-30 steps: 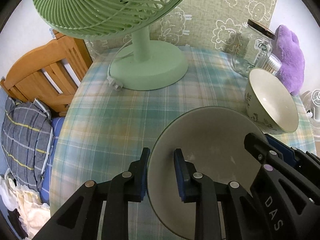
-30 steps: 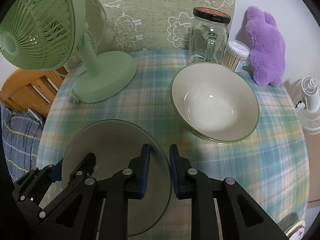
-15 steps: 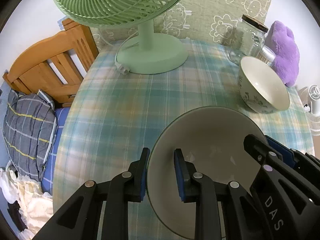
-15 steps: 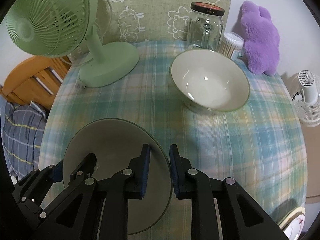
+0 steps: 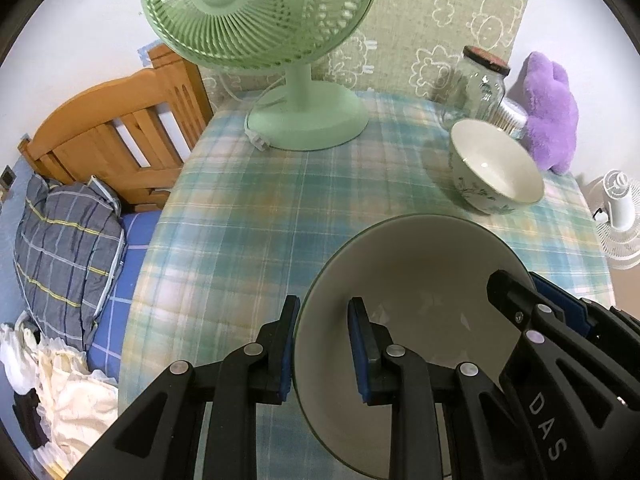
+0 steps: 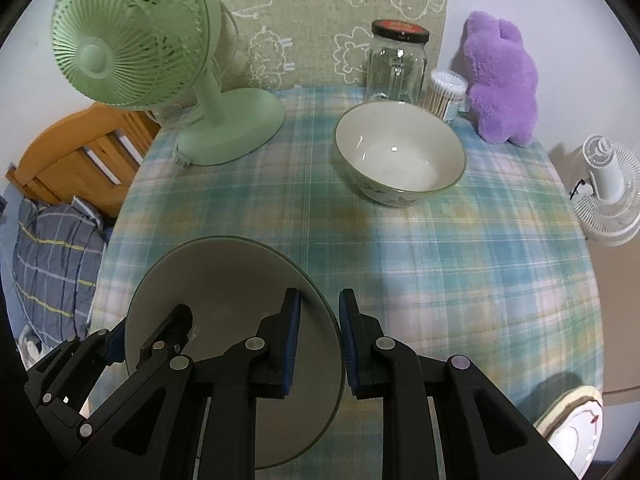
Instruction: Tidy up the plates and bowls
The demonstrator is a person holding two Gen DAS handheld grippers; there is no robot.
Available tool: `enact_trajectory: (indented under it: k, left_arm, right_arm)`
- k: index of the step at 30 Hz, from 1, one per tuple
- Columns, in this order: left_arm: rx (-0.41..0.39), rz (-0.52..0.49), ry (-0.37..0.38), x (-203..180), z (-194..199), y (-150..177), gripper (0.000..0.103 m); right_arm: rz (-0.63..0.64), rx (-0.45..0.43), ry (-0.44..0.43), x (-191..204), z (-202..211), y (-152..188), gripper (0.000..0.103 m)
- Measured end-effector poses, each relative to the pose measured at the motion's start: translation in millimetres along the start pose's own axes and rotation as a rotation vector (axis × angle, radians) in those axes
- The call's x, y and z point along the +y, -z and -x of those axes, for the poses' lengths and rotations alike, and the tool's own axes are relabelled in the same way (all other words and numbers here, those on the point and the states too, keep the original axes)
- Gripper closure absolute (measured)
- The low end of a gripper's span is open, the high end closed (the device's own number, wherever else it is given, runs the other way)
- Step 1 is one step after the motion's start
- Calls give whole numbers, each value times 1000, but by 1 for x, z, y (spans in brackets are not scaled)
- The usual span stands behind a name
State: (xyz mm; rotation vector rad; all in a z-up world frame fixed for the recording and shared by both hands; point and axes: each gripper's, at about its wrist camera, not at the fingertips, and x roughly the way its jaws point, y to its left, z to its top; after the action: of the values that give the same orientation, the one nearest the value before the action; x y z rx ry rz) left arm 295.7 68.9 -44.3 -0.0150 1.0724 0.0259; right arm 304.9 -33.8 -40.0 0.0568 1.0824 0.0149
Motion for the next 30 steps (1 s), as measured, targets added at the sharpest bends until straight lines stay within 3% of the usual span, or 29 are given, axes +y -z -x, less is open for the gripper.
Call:
enact_trajectory:
  k: [10, 30]
  left_arm:
    - [-45, 9, -7, -15, 47, 21, 81]
    - [-83, 31, -29, -56, 113, 86, 81]
  right_arm:
    - [4, -42, -13, -14, 48, 17, 80]
    - [26, -80, -38, -64, 120, 81, 80]
